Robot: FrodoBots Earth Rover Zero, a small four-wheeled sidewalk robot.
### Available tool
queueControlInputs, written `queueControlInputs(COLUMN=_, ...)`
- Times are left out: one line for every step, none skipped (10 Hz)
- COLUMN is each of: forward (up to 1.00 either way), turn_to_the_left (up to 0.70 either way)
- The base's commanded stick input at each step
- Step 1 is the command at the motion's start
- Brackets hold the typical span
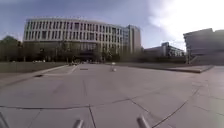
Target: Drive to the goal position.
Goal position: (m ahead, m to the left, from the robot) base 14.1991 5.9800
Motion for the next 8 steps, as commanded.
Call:
queueControlInputs(forward=1.0, turn_to_the_left=0.0)
queueControlInputs(forward=1.0, turn_to_the_left=0.0)
queueControlInputs(forward=1.0, turn_to_the_left=-0.15)
queueControlInputs(forward=1.0, turn_to_the_left=-0.27)
queueControlInputs(forward=1.0, turn_to_the_left=-0.14)
queueControlInputs(forward=1.0, turn_to_the_left=0.0)
queueControlInputs(forward=1.0, turn_to_the_left=0.0)
queueControlInputs(forward=1.0, turn_to_the_left=0.0)
